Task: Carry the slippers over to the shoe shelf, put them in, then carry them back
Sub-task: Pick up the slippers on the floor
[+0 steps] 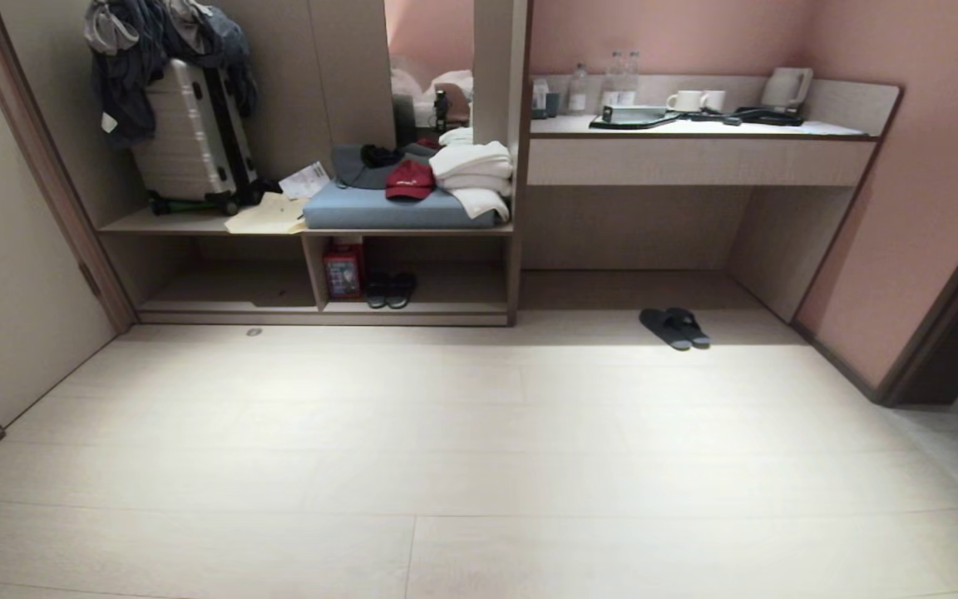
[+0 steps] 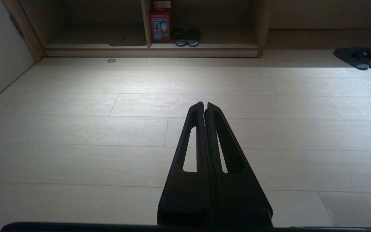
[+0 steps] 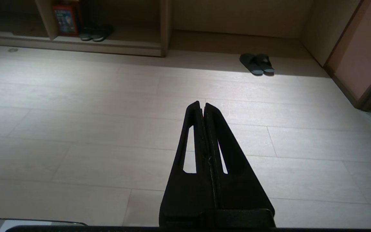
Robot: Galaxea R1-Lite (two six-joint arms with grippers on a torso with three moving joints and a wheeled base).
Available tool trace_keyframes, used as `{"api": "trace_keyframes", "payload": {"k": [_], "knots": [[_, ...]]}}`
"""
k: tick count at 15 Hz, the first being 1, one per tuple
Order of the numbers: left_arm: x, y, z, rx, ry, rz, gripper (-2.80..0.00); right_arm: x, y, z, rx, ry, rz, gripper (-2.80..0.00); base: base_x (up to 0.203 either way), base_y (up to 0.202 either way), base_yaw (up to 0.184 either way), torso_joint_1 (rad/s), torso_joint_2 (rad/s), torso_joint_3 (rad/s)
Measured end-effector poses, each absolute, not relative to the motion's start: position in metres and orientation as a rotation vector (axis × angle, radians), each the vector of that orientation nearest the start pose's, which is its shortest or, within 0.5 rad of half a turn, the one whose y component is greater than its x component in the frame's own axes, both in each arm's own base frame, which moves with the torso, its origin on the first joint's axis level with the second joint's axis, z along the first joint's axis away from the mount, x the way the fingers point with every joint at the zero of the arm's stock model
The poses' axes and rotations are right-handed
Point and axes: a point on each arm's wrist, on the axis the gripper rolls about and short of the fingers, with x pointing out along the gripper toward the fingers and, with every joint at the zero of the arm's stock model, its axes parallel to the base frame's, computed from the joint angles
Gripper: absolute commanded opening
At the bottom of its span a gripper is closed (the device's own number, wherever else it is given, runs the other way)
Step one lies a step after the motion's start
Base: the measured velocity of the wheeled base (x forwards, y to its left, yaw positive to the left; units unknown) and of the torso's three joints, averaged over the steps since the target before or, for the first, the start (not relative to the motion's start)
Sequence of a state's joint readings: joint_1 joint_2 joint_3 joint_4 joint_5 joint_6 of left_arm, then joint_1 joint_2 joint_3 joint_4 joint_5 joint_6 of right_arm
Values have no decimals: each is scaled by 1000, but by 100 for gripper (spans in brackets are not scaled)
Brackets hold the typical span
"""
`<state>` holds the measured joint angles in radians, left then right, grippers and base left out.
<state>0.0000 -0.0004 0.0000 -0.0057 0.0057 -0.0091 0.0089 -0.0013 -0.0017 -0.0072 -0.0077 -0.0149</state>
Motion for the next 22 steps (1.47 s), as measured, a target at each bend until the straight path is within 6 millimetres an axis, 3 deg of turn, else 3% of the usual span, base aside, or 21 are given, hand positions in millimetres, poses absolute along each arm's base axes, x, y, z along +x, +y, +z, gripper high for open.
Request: {"api": "trace_keyframes", "payload": {"k": [22], "knots": [[-23, 0, 76, -9, -6, 5, -280, -23, 0, 77, -15, -10, 2, -280, 195, 0, -1, 2, 2, 2]]}}
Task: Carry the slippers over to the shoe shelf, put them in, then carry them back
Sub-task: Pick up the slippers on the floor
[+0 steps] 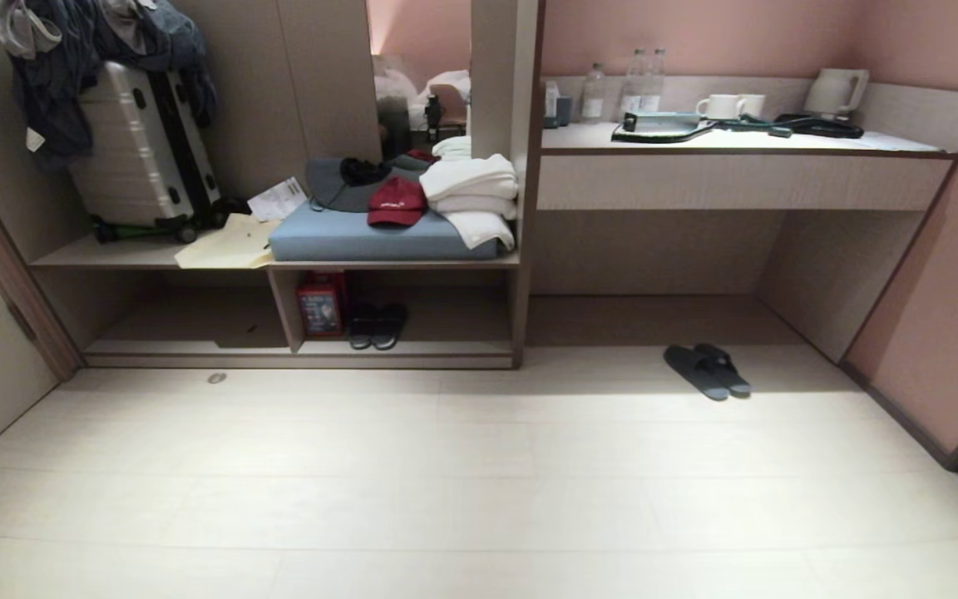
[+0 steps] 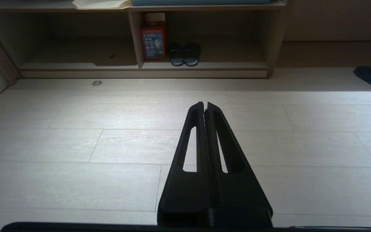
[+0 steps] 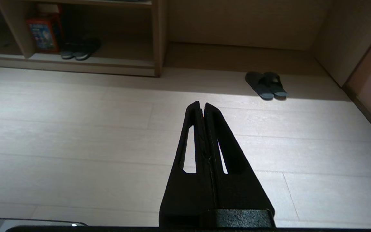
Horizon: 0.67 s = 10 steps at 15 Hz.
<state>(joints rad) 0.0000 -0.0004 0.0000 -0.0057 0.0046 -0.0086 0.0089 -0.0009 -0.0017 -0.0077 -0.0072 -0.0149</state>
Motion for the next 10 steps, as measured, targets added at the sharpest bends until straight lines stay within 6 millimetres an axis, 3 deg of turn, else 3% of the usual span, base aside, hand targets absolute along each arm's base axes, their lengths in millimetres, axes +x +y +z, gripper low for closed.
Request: {"api": "trace_keyframes", "payload": {"k": [10], "knots": [[-23, 0, 76, -9, -6, 4, -280, -23, 0, 77, -13, -10, 1, -280, 197, 0, 1, 3, 2, 3]]}}
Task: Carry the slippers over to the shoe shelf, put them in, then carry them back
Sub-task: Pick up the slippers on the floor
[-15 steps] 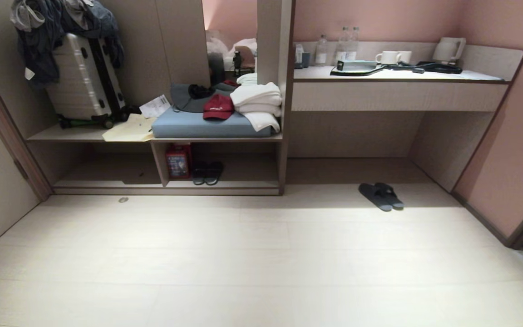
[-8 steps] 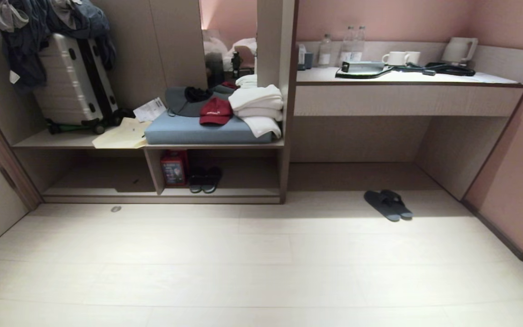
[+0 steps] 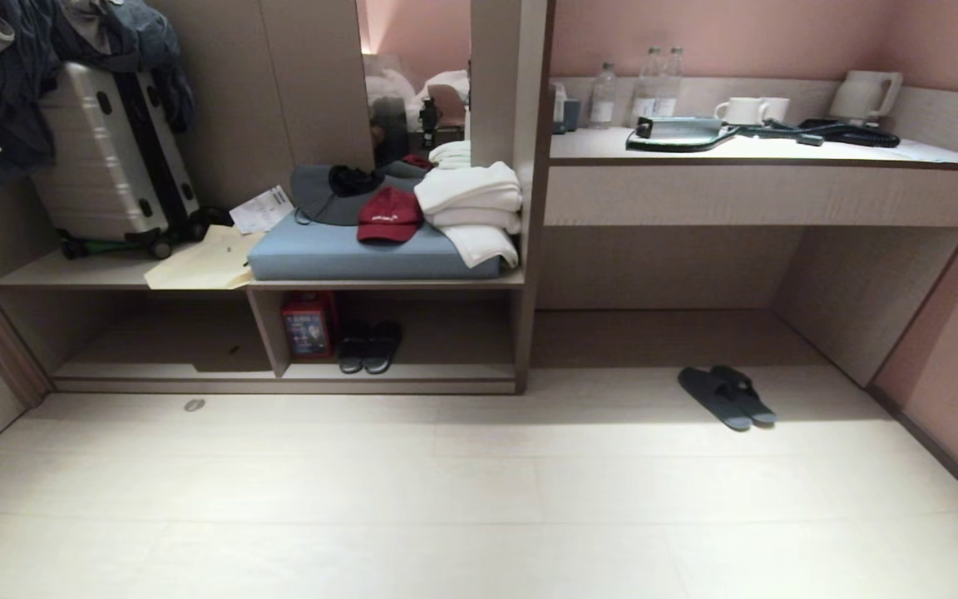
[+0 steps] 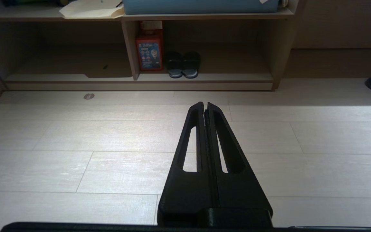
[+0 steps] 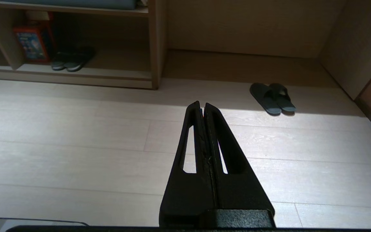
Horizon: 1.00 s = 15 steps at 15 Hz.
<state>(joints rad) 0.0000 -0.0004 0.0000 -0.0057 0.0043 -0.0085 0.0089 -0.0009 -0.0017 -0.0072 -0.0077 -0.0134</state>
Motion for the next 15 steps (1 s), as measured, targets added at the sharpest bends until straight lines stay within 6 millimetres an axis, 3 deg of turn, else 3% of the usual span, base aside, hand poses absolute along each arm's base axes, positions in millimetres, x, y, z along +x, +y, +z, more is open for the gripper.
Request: {"api": "trace_keyframes", "payload": {"k": [15], "knots": [[-23, 0, 76, -9, -6, 4, -280, -23, 0, 77, -13, -10, 2, -280, 197, 0, -1, 2, 1, 2]]}}
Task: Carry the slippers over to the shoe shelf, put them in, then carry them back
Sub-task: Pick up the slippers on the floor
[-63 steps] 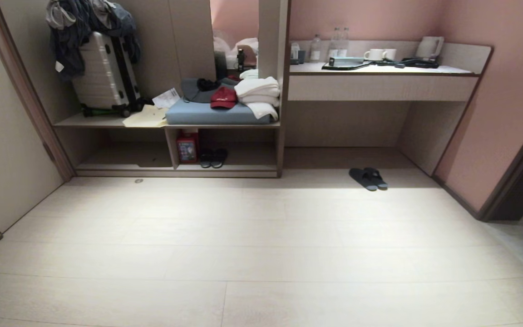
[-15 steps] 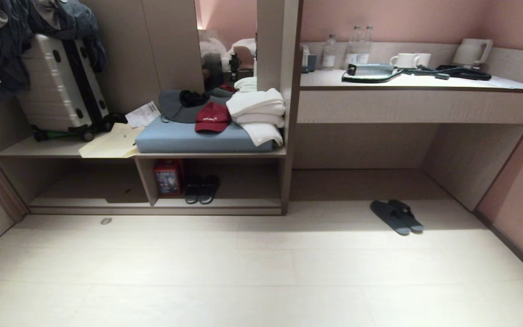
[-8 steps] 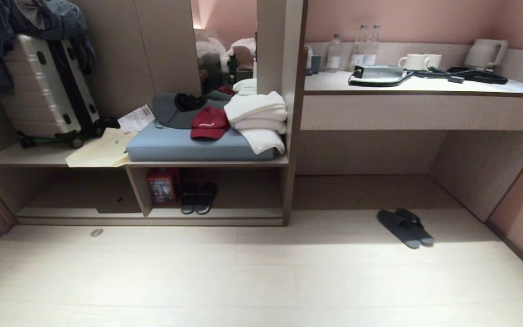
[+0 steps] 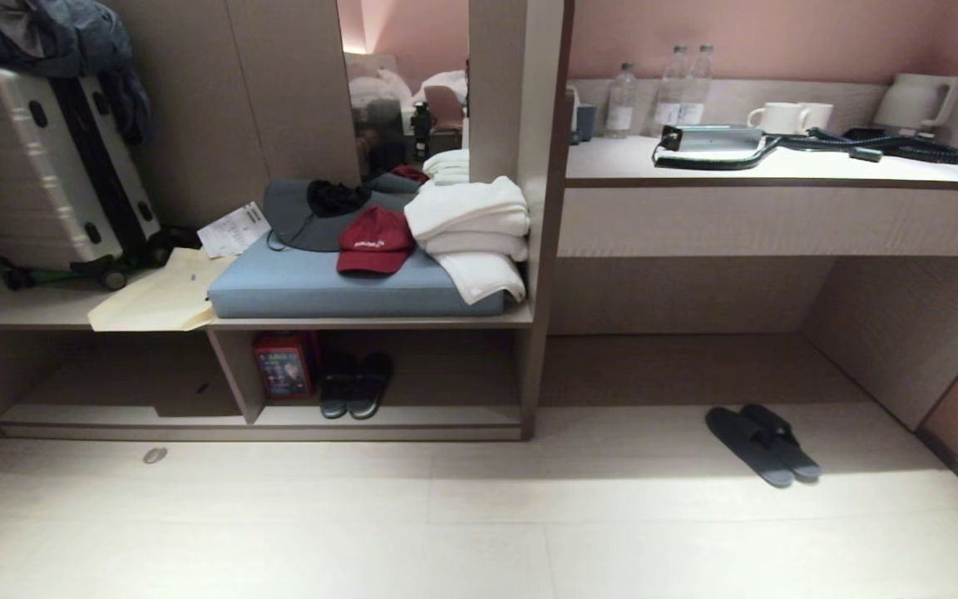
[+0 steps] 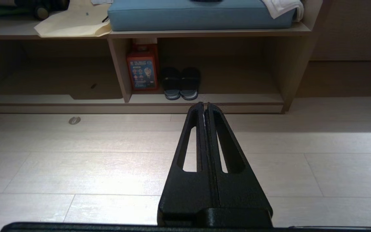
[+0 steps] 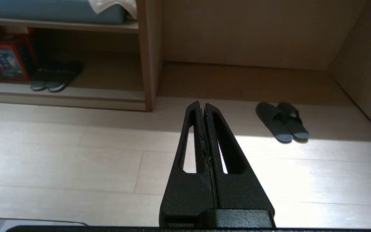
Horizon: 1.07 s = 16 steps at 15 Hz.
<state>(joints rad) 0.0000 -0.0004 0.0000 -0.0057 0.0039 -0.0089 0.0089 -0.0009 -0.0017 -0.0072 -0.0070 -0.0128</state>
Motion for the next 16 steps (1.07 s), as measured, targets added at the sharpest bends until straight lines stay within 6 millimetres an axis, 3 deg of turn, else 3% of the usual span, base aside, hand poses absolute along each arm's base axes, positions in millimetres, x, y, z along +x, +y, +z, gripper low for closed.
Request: {"api": "trace_keyframes", "payload": {"k": [16], "knots": [[-23, 0, 76, -9, -6, 4, -280, -23, 0, 77, -13, -10, 2, -280, 197, 0, 0, 1, 3, 2]]}}
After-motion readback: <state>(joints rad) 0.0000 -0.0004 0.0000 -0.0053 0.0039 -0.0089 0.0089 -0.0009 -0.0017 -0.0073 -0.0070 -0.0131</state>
